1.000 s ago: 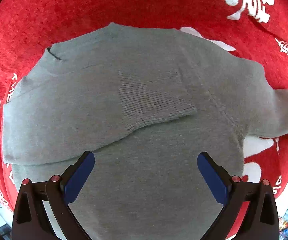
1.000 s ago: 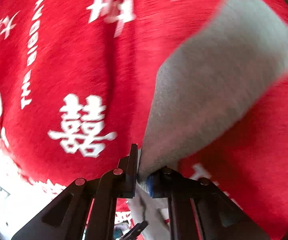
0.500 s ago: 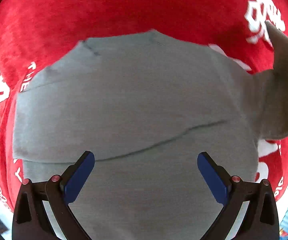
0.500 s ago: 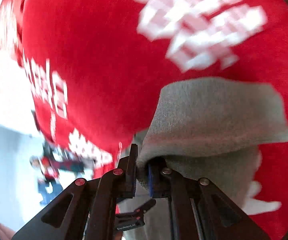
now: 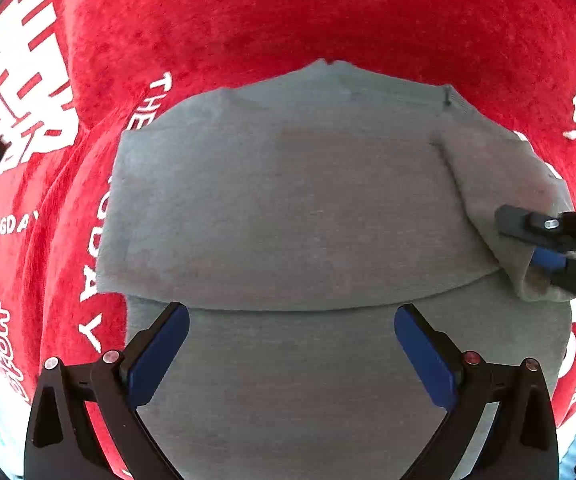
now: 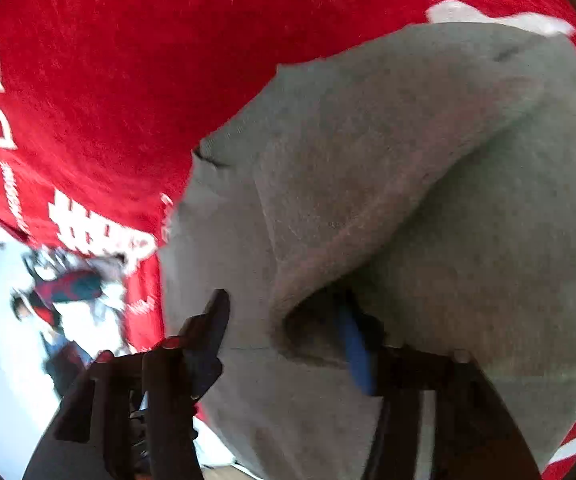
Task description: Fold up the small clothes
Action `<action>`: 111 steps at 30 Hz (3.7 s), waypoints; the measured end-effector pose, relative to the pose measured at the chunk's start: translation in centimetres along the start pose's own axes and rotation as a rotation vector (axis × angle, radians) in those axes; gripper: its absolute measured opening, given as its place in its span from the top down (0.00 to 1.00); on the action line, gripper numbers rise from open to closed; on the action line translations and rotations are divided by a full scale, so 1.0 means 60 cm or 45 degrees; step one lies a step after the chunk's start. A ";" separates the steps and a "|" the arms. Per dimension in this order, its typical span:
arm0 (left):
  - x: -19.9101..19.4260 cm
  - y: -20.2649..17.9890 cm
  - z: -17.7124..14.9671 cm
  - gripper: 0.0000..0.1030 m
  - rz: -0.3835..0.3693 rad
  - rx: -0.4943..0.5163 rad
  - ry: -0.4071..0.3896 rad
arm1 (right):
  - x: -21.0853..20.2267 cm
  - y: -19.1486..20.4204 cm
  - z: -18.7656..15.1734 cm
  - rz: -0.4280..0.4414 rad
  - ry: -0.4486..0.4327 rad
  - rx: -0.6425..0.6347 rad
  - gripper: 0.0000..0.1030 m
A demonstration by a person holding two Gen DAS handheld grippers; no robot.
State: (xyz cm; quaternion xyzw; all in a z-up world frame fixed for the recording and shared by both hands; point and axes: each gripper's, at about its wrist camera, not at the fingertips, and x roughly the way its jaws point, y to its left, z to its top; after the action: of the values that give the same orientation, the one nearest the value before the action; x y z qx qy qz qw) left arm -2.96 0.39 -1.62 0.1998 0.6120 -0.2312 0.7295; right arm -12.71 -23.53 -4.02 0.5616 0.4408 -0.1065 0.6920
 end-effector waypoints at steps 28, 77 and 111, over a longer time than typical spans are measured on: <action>0.016 0.123 0.032 0.00 -0.448 -0.288 -0.023 | -0.008 -0.030 -0.077 -0.190 0.152 -0.117 0.46; 0.037 0.045 0.056 0.93 -0.107 -0.081 -0.046 | -0.141 -0.222 0.103 -0.396 -0.169 -0.014 0.92; -0.028 0.012 -0.032 0.93 -0.041 0.028 0.016 | -0.189 -0.171 -0.073 -0.398 0.095 -0.233 0.81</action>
State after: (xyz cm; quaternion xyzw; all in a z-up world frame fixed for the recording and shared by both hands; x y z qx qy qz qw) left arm -4.30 2.23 -0.27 0.1994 0.6171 -0.2485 0.7195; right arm -28.10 -27.23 -2.69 0.4245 0.5560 -0.1512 0.6984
